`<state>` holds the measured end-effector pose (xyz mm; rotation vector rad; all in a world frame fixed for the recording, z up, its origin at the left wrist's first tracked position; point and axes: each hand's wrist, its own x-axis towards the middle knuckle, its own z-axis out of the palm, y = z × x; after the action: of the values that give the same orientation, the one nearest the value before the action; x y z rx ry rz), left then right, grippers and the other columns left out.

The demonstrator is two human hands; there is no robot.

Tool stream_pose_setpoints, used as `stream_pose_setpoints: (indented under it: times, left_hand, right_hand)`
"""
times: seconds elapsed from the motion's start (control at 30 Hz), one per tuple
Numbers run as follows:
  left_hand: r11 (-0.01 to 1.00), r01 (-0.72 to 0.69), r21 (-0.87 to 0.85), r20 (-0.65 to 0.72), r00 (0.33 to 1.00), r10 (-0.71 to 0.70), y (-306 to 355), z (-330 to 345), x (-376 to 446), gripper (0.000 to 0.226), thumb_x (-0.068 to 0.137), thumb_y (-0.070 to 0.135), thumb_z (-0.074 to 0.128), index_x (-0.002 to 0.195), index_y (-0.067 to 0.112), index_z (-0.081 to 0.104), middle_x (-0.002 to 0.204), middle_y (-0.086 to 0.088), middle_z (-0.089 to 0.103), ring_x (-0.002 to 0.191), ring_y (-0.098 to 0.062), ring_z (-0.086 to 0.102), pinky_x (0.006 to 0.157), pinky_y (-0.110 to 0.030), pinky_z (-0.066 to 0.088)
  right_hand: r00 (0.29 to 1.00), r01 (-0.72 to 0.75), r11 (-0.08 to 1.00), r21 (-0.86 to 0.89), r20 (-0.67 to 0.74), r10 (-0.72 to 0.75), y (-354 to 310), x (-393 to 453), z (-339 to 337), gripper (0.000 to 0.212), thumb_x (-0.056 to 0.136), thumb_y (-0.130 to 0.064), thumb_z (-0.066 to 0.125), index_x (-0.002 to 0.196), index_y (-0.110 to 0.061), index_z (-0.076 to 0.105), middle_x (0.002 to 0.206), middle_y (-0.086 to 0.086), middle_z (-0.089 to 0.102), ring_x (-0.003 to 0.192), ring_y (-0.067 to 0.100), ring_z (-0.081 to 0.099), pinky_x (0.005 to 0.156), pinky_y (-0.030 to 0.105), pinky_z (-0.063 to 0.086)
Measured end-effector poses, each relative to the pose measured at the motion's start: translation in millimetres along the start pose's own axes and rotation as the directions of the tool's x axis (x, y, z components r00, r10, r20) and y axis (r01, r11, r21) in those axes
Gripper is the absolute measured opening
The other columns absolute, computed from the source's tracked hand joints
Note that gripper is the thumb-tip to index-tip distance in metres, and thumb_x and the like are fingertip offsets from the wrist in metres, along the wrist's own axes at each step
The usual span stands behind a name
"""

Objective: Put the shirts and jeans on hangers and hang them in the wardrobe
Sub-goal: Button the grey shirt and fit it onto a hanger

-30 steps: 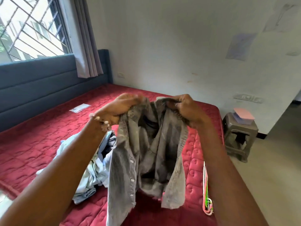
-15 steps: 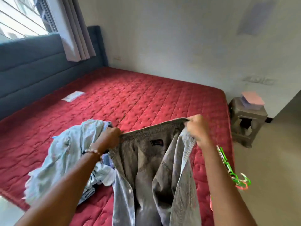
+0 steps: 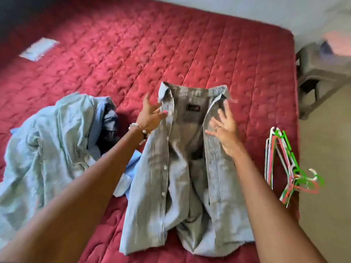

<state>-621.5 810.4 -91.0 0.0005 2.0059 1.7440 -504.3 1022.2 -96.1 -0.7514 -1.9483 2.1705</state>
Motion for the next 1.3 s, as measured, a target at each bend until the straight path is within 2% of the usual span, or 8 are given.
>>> stream_pose_setpoints:
  times: [0.1,0.23,0.4,0.6,0.77,1.03,1.17,1.3]
  left_hand:
    - [0.932,0.114,0.344,0.055,0.989,-0.141,-89,9,-17,0.061,0.085,-0.002,0.064,0.141,0.01,0.04,0.121,-0.013,0.058,0.083,-0.02,0.06,0.051,-0.012,0.044]
    - [0.705,0.126,0.698,0.029,0.979,-0.204,-192,23,-73,0.02,0.088,0.016,0.06,0.103,0.012,0.072,0.103,-0.013,0.07,0.092,-0.031,0.066,0.075,-0.027,0.045]
    - [0.658,0.331,0.676,-0.261,0.943,-0.205,-259,22,-141,0.023,0.083,0.02,0.064,0.096,0.004,0.055,0.098,-0.023,0.06,0.094,-0.041,0.056,0.074,-0.041,0.042]
    - [0.454,0.429,0.781,-0.316,0.898,-0.305,-292,17,-187,0.061,0.07,0.058,0.07,0.11,0.016,0.05,0.111,-0.008,0.053,0.106,-0.032,0.051,0.083,-0.046,0.048]
    - [0.368,0.447,0.815,-0.353,0.888,-0.295,-294,21,-184,0.037,0.087,0.04,0.052,0.111,0.013,0.051,0.117,-0.014,0.056,0.107,-0.038,0.053,0.084,-0.051,0.048]
    - [0.318,0.505,0.803,-0.365,0.837,-0.408,-286,38,-179,0.071,0.073,0.058,0.068,0.116,0.006,0.047,0.119,-0.018,0.055,0.105,-0.039,0.058,0.079,-0.045,0.05]
    - [0.293,0.519,0.803,-0.404,0.835,-0.372,-285,48,-186,0.027,0.088,0.024,0.056,0.107,0.003,0.055,0.107,-0.021,0.061,0.097,-0.04,0.061,0.065,-0.038,0.043]
    - [0.408,0.535,0.74,-0.446,0.844,-0.299,-282,49,-195,0.02,0.089,0.016,0.051,0.099,0.001,0.058,0.099,-0.023,0.064,0.092,-0.04,0.06,0.063,-0.035,0.036]
  right_hand:
    - [0.98,-0.165,0.969,-0.186,-0.143,0.139,96,-17,-5,0.049,0.091,0.01,0.046,0.135,-0.009,0.05,0.124,0.006,0.055,0.11,0.021,0.057,0.059,0.024,0.056]
    - [0.934,-0.295,0.793,-0.532,-0.337,0.122,200,-74,-24,0.023,0.083,0.0,0.059,0.101,-0.007,0.071,0.097,0.015,0.072,0.093,0.032,0.068,0.082,0.034,0.052]
    - [0.911,-0.377,0.48,-0.792,-0.411,0.037,250,-157,-34,0.032,0.071,-0.017,0.081,0.096,-0.011,0.062,0.096,0.016,0.06,0.096,0.039,0.054,0.073,0.045,0.046]
    - [0.851,-0.524,0.243,-0.816,-0.488,0.196,276,-194,-44,0.057,0.068,-0.035,0.083,0.112,-0.013,0.053,0.113,0.019,0.052,0.108,0.039,0.047,0.079,0.049,0.044]
    - [0.85,-0.52,0.267,-0.811,-0.462,0.252,283,-192,-62,0.043,0.081,-0.031,0.073,0.114,-0.013,0.053,0.117,0.015,0.057,0.112,0.037,0.051,0.087,0.05,0.043]
    - [0.925,-0.349,0.614,-0.708,-0.364,0.107,281,-190,-84,0.021,0.087,-0.021,0.068,0.073,-0.005,0.065,0.064,0.012,0.062,0.065,0.033,0.055,0.06,0.032,0.037]
    - [0.903,-0.338,0.719,-0.607,-0.426,0.065,274,-197,-83,0.024,0.088,-0.011,0.066,0.069,0.003,0.064,0.059,0.016,0.06,0.061,0.035,0.052,0.058,0.034,0.038]
    - [0.885,-0.292,0.784,-0.548,-0.466,0.004,264,-202,-81,0.021,0.09,-0.009,0.063,0.074,0.004,0.066,0.066,0.019,0.064,0.066,0.034,0.056,0.059,0.032,0.034]
